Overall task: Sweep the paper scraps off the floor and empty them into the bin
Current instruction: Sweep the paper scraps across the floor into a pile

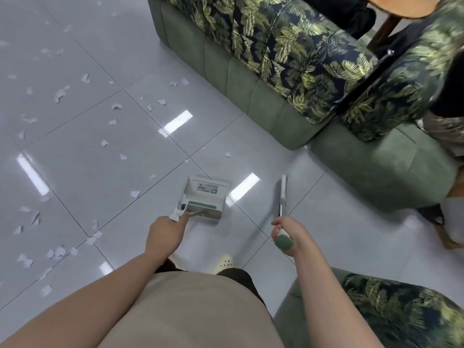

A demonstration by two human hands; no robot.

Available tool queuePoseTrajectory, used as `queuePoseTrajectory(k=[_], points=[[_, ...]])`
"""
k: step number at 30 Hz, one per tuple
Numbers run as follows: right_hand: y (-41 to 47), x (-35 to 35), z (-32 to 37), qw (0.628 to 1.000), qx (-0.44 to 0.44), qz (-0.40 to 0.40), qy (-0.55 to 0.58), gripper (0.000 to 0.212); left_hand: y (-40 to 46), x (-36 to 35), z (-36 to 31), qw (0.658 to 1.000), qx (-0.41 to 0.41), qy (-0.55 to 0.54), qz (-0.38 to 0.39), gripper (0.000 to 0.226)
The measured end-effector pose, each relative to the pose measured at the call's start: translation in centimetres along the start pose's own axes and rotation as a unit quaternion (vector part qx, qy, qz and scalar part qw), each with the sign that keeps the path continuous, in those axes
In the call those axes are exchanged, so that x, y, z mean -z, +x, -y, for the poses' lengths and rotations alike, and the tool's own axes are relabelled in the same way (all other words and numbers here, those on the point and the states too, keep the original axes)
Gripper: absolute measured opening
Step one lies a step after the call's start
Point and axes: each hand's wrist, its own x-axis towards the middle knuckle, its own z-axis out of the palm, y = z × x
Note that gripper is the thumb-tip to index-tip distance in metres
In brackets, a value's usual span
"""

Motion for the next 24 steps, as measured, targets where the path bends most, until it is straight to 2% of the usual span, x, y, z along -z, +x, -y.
queuePoseTrajectory(k=[4,7,14,20,24], points=[[2.0,-1.7,1.9,0.997,-0.018,-0.001,-0.070,0.009,1.7,0.2,-1.1,0.999,-0.017,0.024,0.022,0.066],[3.5,-5.5,2.1,0.992,-0.037,0.014,-0.124,0.010,3.8,0.8,-1.6,0.998,-0.029,0.036,0.041,0.065],[4.6,-12.5,3.9,0.978,-0.118,0.090,-0.146,0.016,9.7,3.8,-2.3,0.993,-0.001,0.071,0.095,0.060],[3.0,-13.3,8.8,0.980,-0.146,0.131,-0.021,0.024,10.9,4.9,-2.7,0.992,0.026,0.073,0.103,0.061],[0.7,-14.8,10.0,0.986,-0.123,0.114,0.000,0.023,12.0,6.0,-2.8,0.993,0.078,-0.019,0.089,0.063]])
